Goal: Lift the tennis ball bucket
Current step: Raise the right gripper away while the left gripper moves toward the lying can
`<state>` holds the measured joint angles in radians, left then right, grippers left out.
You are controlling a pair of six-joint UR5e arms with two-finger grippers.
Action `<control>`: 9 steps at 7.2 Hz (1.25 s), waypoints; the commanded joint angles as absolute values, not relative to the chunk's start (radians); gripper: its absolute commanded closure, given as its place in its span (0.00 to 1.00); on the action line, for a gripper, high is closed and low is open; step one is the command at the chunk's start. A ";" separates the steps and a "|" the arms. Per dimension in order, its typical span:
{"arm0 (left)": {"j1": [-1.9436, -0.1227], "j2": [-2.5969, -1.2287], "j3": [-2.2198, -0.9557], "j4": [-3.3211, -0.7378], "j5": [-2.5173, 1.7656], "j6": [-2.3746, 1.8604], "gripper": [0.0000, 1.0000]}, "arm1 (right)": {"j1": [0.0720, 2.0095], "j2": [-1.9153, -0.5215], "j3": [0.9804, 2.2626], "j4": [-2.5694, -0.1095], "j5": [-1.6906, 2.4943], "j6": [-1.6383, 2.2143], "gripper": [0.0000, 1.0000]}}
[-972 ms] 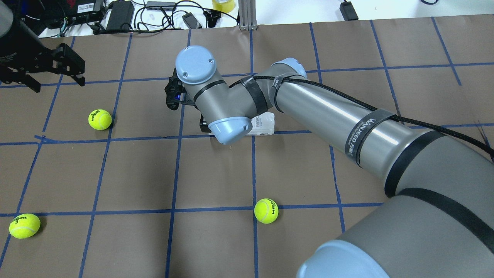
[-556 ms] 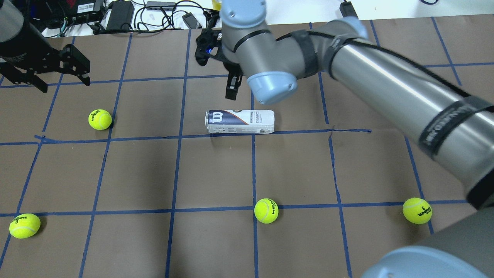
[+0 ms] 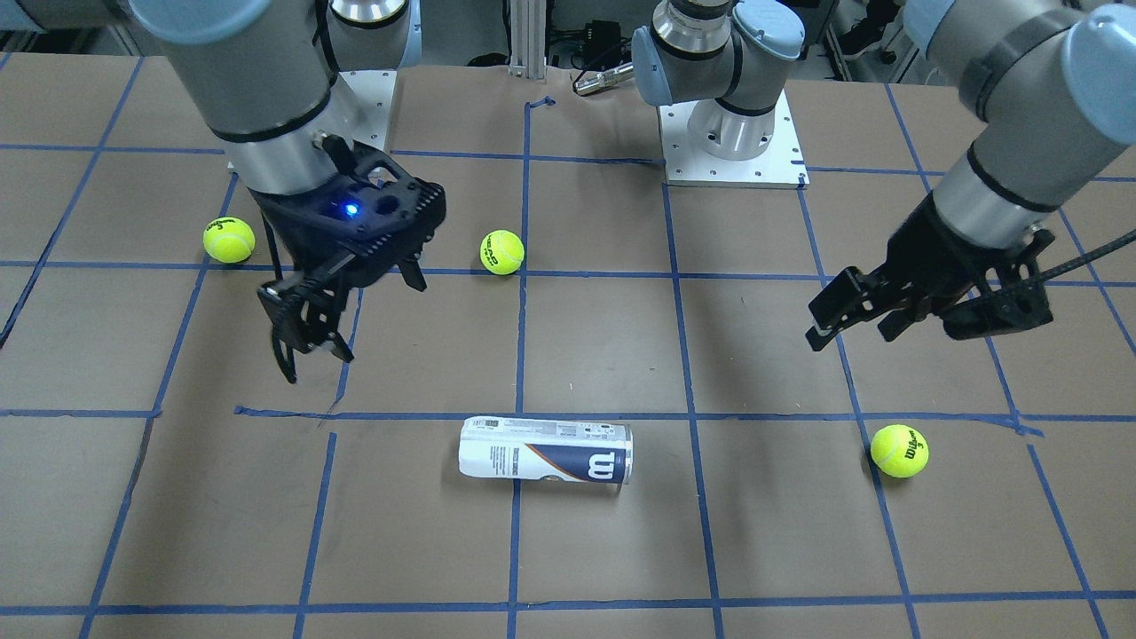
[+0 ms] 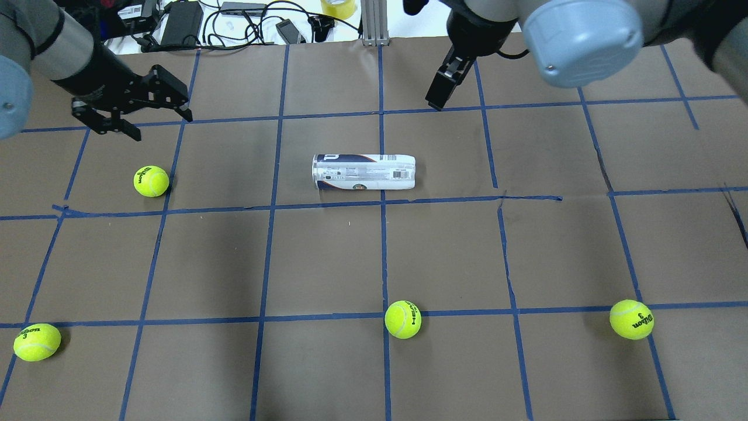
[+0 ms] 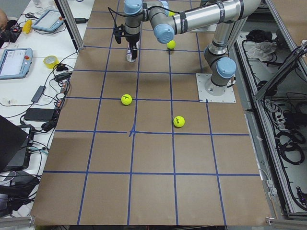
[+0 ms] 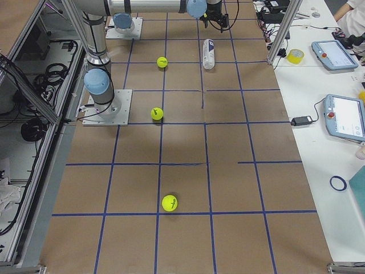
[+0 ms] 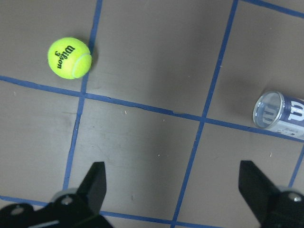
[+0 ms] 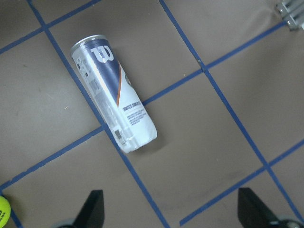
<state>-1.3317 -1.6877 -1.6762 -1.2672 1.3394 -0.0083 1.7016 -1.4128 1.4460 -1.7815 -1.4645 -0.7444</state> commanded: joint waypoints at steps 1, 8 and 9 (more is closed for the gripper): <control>-1.354 -1.773 -1.796 -1.049 1.156 -0.018 0.00 | 1.671 -1.491 1.448 -1.698 -1.529 -0.477 0.00; -1.439 -2.074 -1.727 -0.655 1.026 -0.202 0.00 | 1.502 -1.580 1.456 -1.420 -1.508 -0.121 0.00; -1.483 -2.088 -1.727 -0.635 1.028 -0.272 0.00 | 1.497 -1.585 1.454 -1.416 -1.523 -0.126 0.00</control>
<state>-1.4461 -2.0645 -1.7322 -0.6596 1.0290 -0.2053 1.5007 -1.5741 1.4532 -1.4520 -1.5124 -0.1319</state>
